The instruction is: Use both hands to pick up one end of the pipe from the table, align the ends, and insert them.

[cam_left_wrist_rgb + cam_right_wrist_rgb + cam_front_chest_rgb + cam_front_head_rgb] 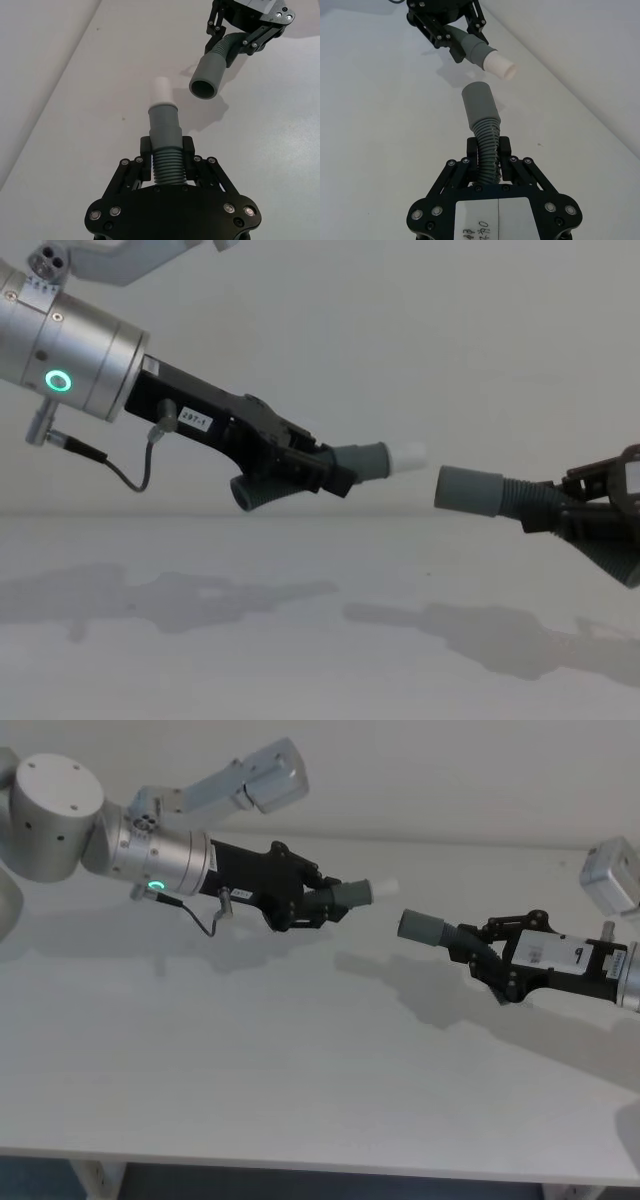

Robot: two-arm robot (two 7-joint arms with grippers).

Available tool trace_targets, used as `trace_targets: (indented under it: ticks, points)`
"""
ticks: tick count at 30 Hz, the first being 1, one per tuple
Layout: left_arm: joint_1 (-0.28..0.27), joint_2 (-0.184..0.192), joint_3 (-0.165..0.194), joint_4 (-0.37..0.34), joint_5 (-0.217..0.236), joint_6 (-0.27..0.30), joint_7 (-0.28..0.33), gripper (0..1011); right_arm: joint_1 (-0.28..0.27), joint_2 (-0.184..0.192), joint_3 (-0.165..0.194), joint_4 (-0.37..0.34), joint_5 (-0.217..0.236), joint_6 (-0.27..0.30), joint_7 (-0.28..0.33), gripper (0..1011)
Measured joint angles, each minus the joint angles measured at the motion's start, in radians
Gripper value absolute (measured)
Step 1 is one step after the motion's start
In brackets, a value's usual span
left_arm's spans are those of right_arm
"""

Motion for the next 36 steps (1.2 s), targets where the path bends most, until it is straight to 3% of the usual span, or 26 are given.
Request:
trace_targets:
  ticks: [18, 36]
  points:
    - [-0.018, -0.02, 0.022, 0.054, -0.02, -0.014, -0.015, 347, 0.02, 0.004, -0.019, 0.024, 0.002, -0.013, -0.005, 244]
    - [-0.015, -0.011, 0.035, 0.047, -0.038, -0.004, -0.011, 347, 0.042, -0.002, -0.044, 0.066, -0.011, -0.016, -0.025, 246]
